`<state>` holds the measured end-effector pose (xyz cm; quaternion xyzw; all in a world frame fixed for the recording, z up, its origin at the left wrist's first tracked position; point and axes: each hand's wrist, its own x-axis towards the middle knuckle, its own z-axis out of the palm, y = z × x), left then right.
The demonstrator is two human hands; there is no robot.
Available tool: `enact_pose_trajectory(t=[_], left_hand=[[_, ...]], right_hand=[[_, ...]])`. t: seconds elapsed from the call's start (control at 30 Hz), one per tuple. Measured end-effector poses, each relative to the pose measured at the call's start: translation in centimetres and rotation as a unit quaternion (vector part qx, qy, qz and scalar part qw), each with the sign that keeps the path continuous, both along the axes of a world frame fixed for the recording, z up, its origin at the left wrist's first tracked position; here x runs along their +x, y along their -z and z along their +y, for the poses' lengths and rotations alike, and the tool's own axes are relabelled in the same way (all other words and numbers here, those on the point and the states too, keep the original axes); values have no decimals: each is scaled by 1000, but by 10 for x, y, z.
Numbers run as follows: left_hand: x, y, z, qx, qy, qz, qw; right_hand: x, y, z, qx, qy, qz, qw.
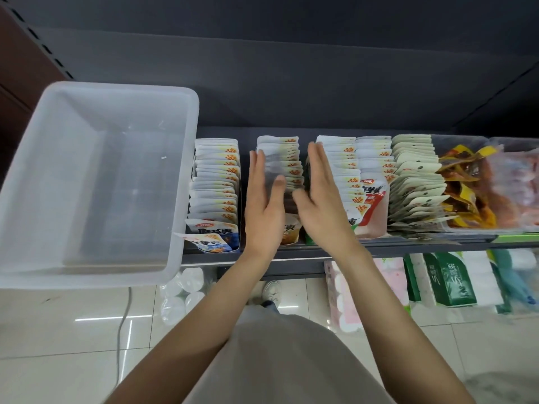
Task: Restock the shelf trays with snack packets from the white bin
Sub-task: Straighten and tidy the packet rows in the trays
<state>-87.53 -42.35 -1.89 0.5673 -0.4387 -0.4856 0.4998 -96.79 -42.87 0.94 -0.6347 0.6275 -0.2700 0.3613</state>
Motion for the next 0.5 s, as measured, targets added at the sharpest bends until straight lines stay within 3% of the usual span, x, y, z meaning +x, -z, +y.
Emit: enact_pose_trajectory(t=[0.13, 0.3, 0.5], left_hand=[[0, -4, -11, 40, 12, 31, 999], [7, -4, -13, 50, -1, 39, 998], [6, -12, -24, 40, 12, -14, 999]], right_hand=[[6, 7, -20, 82, 5, -114, 990], [9, 21, -15, 70, -15, -95, 993], [3, 10, -34, 45, -22, -48, 998]])
